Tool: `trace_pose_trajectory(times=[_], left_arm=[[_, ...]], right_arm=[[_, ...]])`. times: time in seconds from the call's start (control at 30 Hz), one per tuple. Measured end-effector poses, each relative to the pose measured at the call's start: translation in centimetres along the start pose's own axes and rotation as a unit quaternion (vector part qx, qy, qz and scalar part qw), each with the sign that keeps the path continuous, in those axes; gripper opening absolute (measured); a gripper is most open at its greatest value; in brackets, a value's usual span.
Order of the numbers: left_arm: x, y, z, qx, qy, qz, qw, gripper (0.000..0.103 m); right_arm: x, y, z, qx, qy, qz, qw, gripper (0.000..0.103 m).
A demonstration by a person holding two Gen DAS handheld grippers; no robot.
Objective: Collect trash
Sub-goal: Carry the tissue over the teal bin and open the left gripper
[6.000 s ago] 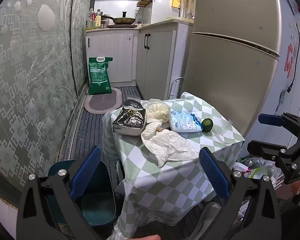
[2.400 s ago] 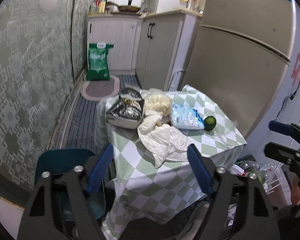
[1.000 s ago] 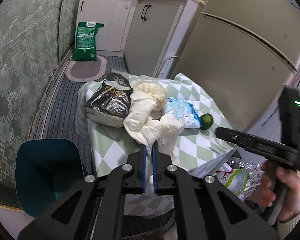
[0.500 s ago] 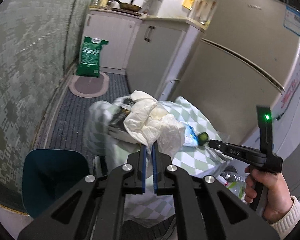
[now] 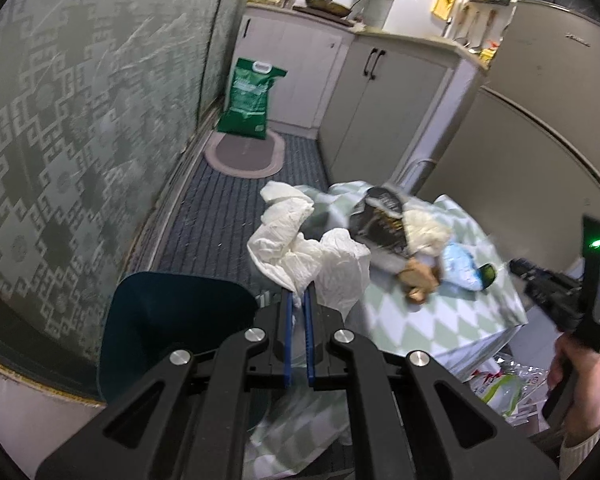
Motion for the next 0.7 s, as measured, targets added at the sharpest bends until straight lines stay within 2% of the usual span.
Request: trace_pose_trajectory(times=[0.17,0.33,0.47,0.57,0.6,0.63,0.7], left_arm=[[-1.8,1.1,0.4,-0.023,-0.02,-0.004,0.9995,0.006],[-3.6,2.5,1.3,-0.057,-0.042,-0.006,0.9975,0.006],[-5.3,3.5,2.1,-0.079,-0.063,-0.011,0.9948,0.009],[-6.5,4.0,2.2,-0.088,-0.084,-0.015,0.9925,0.015],[-6.8,4.0,2.2,-0.089,-0.085,-0.017,0.9922,0.018],[-6.9,4.1,2.1,-0.09,-0.087,-0.019,0.9919,0.026],[-7.0,4.0,1.9,-0.087,-0.09,-0.019,0.9919,0.03]], right_arm=[[0.0,-1.8,-2.7,0.04,0.002,0.004,0.999,0.013],[-1.5,-3.6,-5.9,0.084,-0.037,0.011,0.996,0.013],[-4.2,-4.2,-7.6,0.094,-0.102,0.012,0.99,0.013],[-6.8,-4.7,-9.0,0.096,-0.151,0.006,0.984,0.013],[-7.5,-4.7,-9.5,0.097,-0.163,0.004,0.982,0.013],[-8.6,-4.7,-10.1,0.096,-0.183,0.001,0.978,0.013],[-10.9,-4.6,-11.0,0.092,-0.215,-0.011,0.972,0.013]])
Point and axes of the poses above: each gripper's, at about its wrist camera, not at the fingertips, and z roughly the way its jaws point, x to its right, y to its underside, the point moved 9 cm from there along z, roughly the way its jaws point, and after that the axes turned 11 degrees about y, right-handed, at the moved point
